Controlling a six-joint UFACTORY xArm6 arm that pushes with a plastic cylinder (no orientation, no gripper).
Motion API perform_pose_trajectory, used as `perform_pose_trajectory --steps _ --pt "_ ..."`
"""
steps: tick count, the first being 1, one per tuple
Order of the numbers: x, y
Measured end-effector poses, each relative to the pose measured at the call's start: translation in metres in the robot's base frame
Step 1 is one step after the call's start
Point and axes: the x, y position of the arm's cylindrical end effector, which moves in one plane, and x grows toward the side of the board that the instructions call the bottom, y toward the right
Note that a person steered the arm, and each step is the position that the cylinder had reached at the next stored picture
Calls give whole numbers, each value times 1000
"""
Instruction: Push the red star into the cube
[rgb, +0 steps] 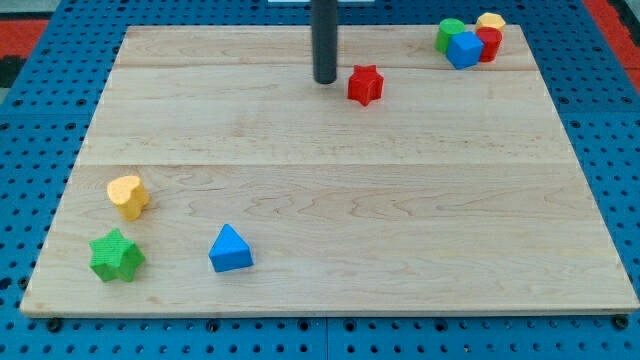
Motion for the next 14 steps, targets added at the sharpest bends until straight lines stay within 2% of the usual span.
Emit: perform_pose_trajectory --steps 1,2,3,4,8,11,12,13,14 --pt "19 55" --pt "27 66" --pt "22 26" --pt "38 -6" --pt "38 -6" --pt "38 114" --pt "45 72" --pt "80 62" --pt "88 104"
